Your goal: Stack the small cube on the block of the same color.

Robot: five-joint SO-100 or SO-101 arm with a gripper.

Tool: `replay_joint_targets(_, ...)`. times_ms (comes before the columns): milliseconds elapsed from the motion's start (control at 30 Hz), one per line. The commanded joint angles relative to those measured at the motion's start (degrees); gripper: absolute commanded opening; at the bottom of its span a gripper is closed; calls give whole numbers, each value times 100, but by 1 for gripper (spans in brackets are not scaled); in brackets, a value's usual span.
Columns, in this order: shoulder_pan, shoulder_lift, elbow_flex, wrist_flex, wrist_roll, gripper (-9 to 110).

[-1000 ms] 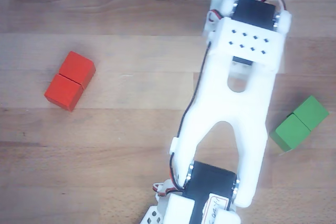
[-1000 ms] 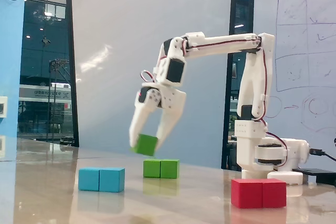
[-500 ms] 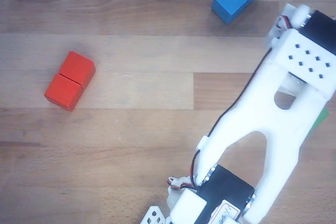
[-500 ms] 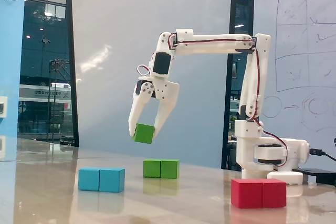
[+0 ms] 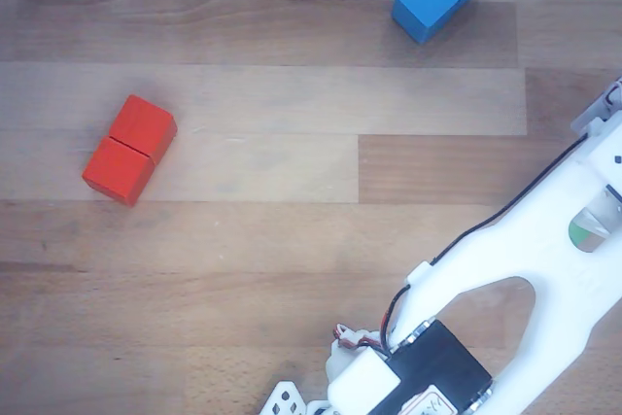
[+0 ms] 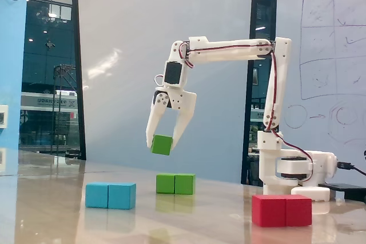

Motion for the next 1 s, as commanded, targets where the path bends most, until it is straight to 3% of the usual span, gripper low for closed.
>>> replay_joint_targets(0,97,70,-149,62,-35,2)
replay_joint_targets(967,-299,62,1020,-53,-35,2)
